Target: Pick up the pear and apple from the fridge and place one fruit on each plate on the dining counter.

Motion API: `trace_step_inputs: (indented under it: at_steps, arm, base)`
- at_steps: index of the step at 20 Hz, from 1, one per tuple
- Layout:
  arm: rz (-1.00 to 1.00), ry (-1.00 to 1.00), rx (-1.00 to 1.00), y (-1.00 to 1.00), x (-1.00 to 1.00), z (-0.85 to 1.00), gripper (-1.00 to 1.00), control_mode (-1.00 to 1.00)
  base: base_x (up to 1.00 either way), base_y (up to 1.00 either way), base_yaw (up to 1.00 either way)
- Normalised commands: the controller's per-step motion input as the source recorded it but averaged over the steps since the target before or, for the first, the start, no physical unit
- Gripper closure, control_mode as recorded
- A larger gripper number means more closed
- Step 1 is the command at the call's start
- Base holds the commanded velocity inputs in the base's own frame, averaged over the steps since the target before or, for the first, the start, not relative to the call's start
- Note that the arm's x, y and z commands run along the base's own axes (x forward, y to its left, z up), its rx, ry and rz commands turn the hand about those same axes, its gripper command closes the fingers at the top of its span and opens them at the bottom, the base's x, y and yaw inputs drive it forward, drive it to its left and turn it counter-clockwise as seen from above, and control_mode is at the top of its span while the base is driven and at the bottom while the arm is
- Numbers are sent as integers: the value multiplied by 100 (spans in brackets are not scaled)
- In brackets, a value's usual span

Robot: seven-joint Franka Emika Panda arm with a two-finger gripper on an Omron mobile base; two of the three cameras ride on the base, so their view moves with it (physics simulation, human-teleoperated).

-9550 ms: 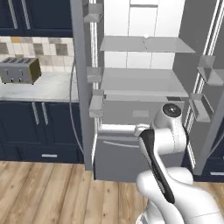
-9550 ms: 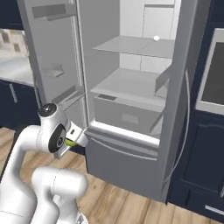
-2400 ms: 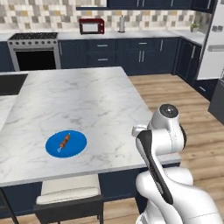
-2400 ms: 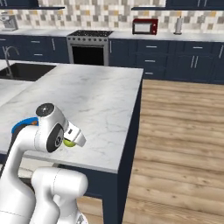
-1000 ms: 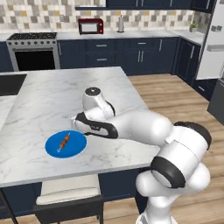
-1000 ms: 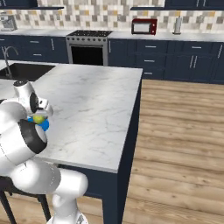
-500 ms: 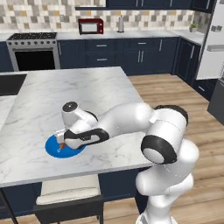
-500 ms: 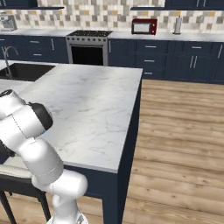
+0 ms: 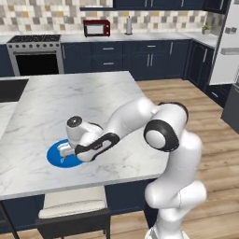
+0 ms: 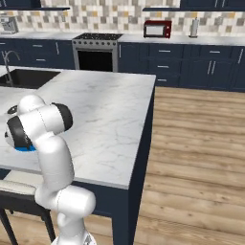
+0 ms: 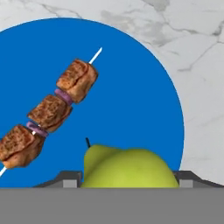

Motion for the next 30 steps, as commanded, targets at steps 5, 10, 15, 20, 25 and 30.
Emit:
trace_step_inputs:
  at_steps: [5, 10, 15, 20, 25, 30]
  arm:
    - [0, -2, 2, 27, 19, -5, -100, -100]
    - [0, -9, 11, -4, -18, 29, -100, -100]
    - [2, -18, 16, -35, -14, 37, -100, -100]
    - [2, -26, 28, -93, -99, 99, -100, -100]
    - [-16, 2, 32, -100, -96, 98, -100, -100]
    - [-11, 7, 42, -100, -100, 100, -100, -100]
  base:
    - [0, 0, 0]
    - [0, 0, 0]
    - [0, 0, 0]
    - [0, 0, 0]
    - [0, 0, 0]
    - [0, 0, 0]
